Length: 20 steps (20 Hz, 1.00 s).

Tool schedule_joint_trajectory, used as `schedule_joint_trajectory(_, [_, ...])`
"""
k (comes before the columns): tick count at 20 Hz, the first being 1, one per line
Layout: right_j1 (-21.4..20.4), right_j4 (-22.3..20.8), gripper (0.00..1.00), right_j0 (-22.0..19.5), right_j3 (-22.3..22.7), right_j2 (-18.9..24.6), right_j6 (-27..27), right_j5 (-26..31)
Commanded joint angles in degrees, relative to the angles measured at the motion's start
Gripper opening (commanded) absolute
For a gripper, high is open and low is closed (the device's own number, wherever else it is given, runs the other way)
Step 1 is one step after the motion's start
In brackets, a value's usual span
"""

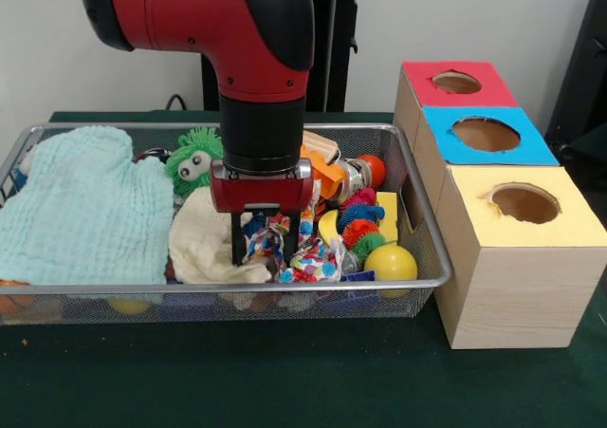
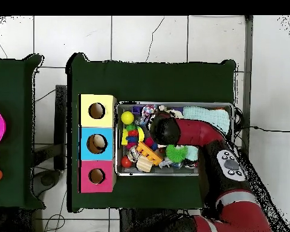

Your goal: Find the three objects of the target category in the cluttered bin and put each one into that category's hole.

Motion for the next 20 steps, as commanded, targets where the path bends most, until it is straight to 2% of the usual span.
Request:
schedule_joint_trajectory(1, [2.9,5.3,1.00,2.7,-12.5,0.4,7.0,13.2])
schedule_joint_trajectory(6, [5.9,5.2,1.00,2.4,-13.6,1.2,6.4,11.0])
schedule_joint_trajectory(15, [7.8,2.9,1.00,4.4,-6.9,-1.8,11.7,-0.3])
schedule_joint_trajectory(20, [9.1,2.3,1.00,4.9,-5.9,-3.3,11.3,-3.2])
